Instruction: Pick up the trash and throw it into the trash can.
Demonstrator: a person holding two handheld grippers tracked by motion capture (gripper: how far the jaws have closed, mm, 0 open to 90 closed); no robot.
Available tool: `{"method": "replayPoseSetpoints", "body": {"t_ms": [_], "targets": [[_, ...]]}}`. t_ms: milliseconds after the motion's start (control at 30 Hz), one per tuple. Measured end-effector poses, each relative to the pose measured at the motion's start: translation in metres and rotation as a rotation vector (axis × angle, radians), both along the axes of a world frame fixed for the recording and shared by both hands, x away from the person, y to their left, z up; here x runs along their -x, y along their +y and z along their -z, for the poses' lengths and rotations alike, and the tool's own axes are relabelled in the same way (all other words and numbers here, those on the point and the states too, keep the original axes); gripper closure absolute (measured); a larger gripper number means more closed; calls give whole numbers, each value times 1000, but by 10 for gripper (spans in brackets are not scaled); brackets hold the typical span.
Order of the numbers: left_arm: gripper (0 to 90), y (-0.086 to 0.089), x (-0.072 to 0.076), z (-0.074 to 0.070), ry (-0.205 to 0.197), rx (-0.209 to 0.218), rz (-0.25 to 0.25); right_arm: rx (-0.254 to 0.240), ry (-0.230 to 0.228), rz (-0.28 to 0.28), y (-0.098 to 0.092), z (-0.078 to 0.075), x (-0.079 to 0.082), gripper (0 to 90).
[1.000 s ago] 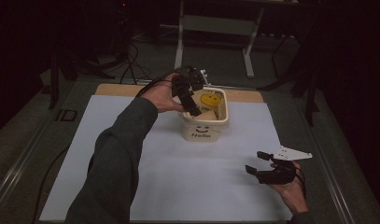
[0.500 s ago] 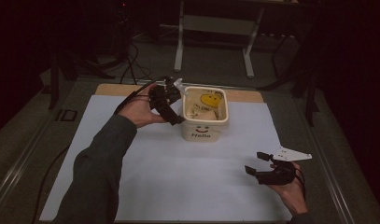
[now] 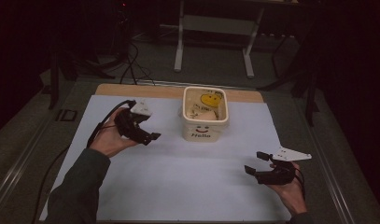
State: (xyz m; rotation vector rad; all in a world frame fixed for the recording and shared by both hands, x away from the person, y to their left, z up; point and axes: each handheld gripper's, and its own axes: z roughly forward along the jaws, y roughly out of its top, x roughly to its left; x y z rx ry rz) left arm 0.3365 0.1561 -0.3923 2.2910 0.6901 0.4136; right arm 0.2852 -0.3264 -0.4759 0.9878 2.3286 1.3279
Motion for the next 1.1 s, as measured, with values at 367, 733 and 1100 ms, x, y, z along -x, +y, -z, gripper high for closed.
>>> {"method": "replayPoseSetpoints", "body": {"t_ms": [367,733,1100], "targets": [[224,25,47,50,-61,100,-81,-2,0,4,0,-2,1,188],[225,47,65,73,-90,173,-173,-23,-9,-11,0,-3,2,184],[213,55,70,75,-130,221,-208,-14,-12,-31,6,-2,4,173]]}}
